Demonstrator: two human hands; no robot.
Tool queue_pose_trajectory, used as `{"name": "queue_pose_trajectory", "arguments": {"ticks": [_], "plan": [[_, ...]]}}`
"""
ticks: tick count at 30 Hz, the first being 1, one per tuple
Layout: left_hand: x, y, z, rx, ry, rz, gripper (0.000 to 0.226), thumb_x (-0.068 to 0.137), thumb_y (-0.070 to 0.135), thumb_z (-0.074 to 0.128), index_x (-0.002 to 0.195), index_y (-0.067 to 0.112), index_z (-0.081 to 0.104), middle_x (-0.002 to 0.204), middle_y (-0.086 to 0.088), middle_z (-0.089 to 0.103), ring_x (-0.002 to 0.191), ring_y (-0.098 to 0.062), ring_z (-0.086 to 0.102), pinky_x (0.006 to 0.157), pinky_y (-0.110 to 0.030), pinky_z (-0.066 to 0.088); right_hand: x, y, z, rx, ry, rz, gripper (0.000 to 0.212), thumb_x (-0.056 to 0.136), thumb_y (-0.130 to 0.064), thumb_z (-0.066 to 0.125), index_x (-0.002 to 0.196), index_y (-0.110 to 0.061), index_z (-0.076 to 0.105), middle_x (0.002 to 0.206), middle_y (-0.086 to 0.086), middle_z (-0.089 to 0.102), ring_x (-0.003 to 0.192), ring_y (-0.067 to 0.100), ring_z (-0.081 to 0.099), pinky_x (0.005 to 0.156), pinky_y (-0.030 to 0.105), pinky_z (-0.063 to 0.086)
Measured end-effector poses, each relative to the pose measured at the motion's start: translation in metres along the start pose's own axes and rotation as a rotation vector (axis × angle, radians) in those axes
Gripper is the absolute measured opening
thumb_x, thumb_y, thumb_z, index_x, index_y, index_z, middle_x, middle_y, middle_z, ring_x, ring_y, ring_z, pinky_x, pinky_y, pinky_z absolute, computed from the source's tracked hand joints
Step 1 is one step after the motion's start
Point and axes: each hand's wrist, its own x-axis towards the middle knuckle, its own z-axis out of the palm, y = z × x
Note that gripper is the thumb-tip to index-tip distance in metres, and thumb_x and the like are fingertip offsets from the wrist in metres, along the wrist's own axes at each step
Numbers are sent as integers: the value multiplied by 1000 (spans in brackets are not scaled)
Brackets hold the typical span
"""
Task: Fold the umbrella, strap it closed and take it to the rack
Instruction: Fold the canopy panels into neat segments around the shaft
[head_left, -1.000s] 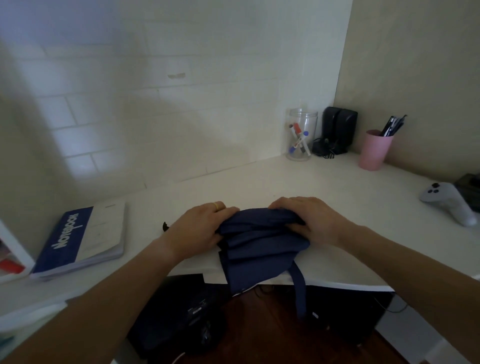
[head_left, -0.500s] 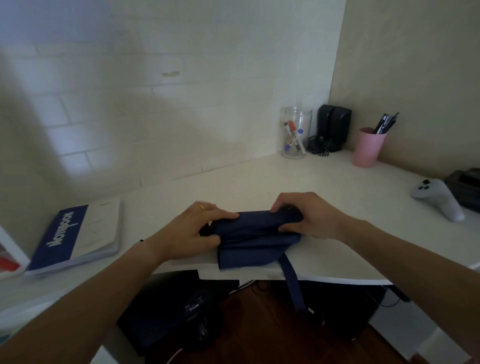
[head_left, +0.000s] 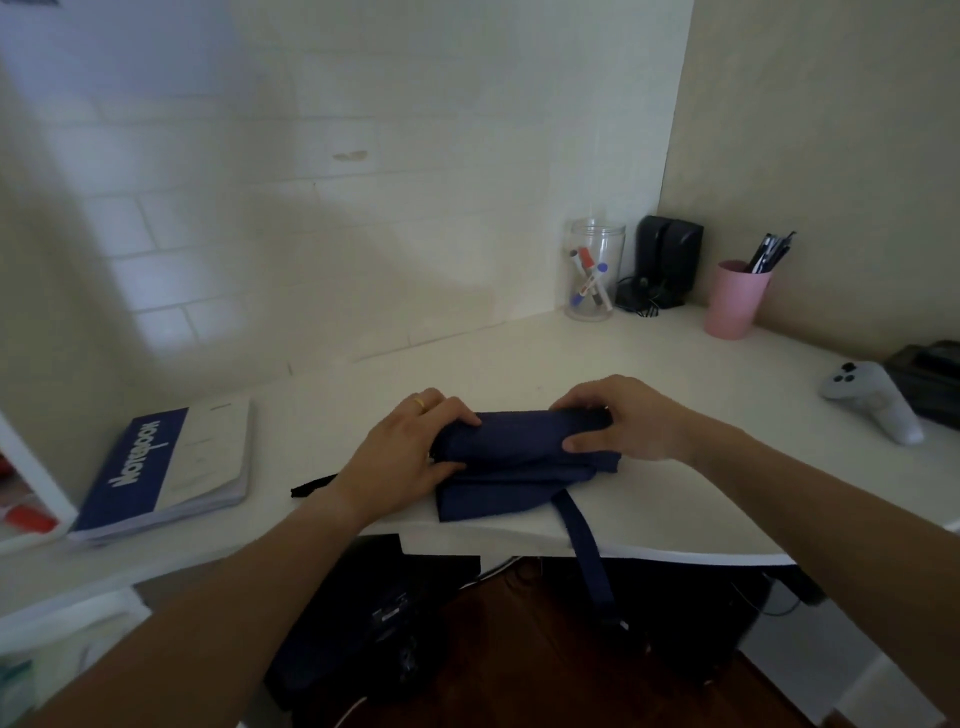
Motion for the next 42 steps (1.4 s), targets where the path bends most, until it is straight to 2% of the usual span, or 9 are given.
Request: {"name": "queue_pose_trajectory", "arguments": {"ticks": [9,12,16,20,26,28,33,37,42], "plan": [[7,-2,-12,-2,-234,-90,64,93,37,69,151,24,45,132,2,61,114,-15,58,100,-27,45,-19,9,29,-270,382,-297,36,74,-23,80,104,-20,60,100,-2,60,90,21,55,75,38,49],[-4,-1,-6,26,-121,-30,51,94,35,69,143,27,55,119,4,70,103,-16,65,93,-32,51,-24,7,25,-186,335,-312,37,73,-32,80,104,-25,60,102,-3,62,90,20,58,77,40,51],[-15,5,5,12,6,9,38,87,27,71,125,24,63,112,2,68,95,-19,67,82,-40,57,-26,4,7,241,129,-110,20,85,-26,76,104,-27,69,110,-7,70,105,9,66,96,39,54],[-11,11,3,10,-2,0,37,78,20,73,113,23,62,106,3,64,88,-20,64,74,-42,56,-28,7,7,164,55,-65,35,84,-30,76,118,-29,69,116,-10,71,109,8,65,100,38,52],[6,28,-20,-142,-294,-252,48,71,75,71,95,36,57,105,8,68,94,-15,63,80,-37,55,-37,5,21,120,202,-140,34,72,-20,87,100,-29,70,105,-9,68,96,10,65,86,40,55],[12,29,-18,-175,-301,-296,50,69,78,70,89,35,55,95,5,69,89,-18,63,78,-37,53,-39,5,23,75,214,-190,34,71,-23,87,98,-31,69,105,-7,67,95,13,66,83,42,56],[7,33,-5,-198,-239,-265,55,74,69,72,114,45,44,94,8,69,82,-15,68,77,-42,58,-44,-2,22,25,210,-193,42,72,-23,85,106,-32,64,109,-7,62,96,12,63,83,39,55],[6,34,-5,-184,-243,-174,71,84,59,72,140,63,28,103,6,68,93,-15,68,85,-45,57,-37,-10,11,40,-23,-41,77,79,-31,81,145,-35,42,132,-8,57,113,11,59,100,32,49],[20,33,-11,23,-398,-121,58,84,66,66,137,52,49,112,8,56,102,-13,58,91,-39,51,-28,-16,7,-55,-63,-62,64,72,-31,82,132,-35,59,127,-9,63,115,13,57,101,38,47]]}}
